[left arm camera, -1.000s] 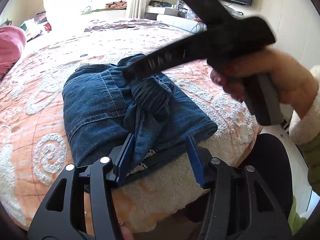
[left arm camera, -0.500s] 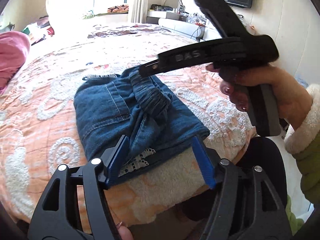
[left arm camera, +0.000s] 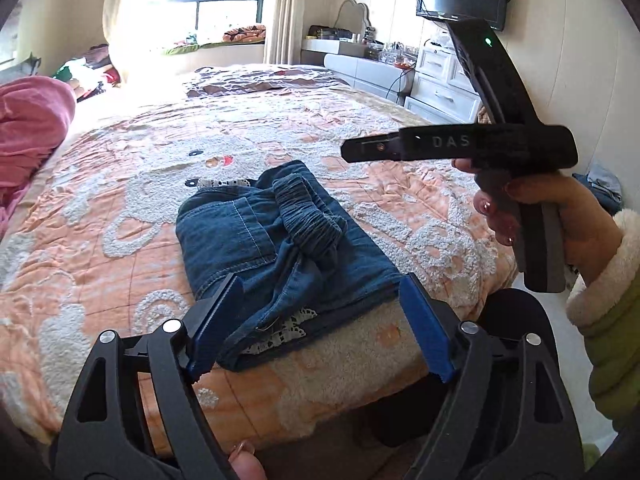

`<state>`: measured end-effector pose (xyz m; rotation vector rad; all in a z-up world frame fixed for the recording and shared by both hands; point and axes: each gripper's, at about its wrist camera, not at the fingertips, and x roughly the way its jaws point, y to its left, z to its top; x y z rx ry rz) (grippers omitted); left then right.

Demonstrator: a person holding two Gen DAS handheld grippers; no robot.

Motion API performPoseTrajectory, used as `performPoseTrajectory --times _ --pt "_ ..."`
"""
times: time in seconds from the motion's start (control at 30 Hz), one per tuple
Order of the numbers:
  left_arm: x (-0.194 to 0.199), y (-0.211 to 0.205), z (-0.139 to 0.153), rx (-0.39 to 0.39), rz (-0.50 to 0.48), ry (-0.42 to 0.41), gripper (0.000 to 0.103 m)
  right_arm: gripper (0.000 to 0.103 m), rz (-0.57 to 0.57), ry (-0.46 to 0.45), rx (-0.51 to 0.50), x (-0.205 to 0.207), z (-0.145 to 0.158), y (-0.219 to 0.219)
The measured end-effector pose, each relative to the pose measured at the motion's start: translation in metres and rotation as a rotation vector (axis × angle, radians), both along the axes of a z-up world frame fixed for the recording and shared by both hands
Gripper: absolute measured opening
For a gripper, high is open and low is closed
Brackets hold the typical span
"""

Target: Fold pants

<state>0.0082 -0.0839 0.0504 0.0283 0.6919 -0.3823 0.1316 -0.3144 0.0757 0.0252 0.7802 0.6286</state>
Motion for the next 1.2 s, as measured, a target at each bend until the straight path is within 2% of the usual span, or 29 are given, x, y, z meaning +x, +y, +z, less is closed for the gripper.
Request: performPoseTrajectory --times 0.53,0.83,1.2 --pt "-0.011 0.033 0.038 -0.017 0.121 -0.07 0.093 0.092 -0.043 -0.071 0.037 -0.034 0.026 -0.026" --pt "0.005 0.059 0.039 -0.04 0.215 -0.021 0.093 0.094 -0.07 -0.097 0.046 -0.039 0.029 -0.029" --pt "0.034 0.076 0.027 -0.062 0.266 0.024 0.093 0.095 -0.114 -0.063 0.05 -0.026 0.009 -0.033"
